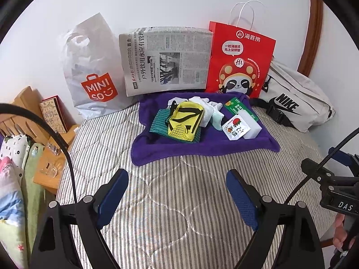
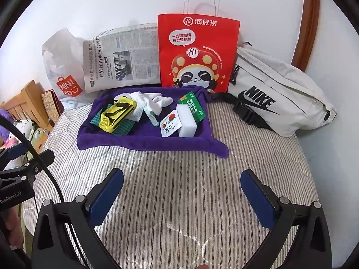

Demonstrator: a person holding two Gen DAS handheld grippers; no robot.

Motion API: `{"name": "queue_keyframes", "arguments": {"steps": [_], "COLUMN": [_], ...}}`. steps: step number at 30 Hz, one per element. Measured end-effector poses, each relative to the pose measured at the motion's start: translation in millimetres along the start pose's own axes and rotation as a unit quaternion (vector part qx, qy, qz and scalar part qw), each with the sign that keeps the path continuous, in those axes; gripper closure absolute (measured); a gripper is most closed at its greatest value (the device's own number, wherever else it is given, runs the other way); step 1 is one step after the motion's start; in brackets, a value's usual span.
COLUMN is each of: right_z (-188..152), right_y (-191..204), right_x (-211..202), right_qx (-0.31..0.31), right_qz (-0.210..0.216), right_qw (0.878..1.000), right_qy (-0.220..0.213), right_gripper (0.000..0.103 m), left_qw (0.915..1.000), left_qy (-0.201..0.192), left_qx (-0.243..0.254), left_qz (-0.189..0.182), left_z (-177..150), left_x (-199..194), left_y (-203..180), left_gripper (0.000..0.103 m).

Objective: Organize soft objects

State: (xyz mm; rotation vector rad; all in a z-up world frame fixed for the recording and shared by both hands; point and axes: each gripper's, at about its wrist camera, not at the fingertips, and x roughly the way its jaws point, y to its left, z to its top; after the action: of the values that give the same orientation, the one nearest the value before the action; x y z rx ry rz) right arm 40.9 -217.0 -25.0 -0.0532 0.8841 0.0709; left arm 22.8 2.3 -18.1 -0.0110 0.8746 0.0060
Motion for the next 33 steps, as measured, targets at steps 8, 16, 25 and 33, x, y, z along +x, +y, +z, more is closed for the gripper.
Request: {"name": "queue_keyframes", "arguments": {"steps": [8,16,25,33], "right_z": [-1.1,-1.9,-1.4,-2.3], "right_y": [2.6,3.1,2.7,2.7], "right_x": [-0.3,-2.1,-3.4,-2.5], "right_qx": [-0.004,-0.002,-0.001,-0.003], "right_qz": [0.0,0.001,-0.002,-0.005], "right_qw": [1.0,1.0,1.0,1.0], "right_qy": [0.001,0.0,-0.003,-0.001], "right_gripper": [0.0,0.001,0.0,0.001], "left_qw": [1.0,0.9999,1.0,1.0], "left_qy": [0.002,0.0,0.0,0.0], "left_qx": [0.003,0.009,0.008,0.007], "left_qz": [-0.007,-0.006,-0.005,-0.004], "left_z": [-0.2,-0.3,-0.7,-0.6], "left_x": [-0.8,-2.1,-2.0,-1.0], "left_y": [-0.6,-5.2,-4.9,-5.0], "left_gripper": [0.014,0.014,0.014,0.014]}}
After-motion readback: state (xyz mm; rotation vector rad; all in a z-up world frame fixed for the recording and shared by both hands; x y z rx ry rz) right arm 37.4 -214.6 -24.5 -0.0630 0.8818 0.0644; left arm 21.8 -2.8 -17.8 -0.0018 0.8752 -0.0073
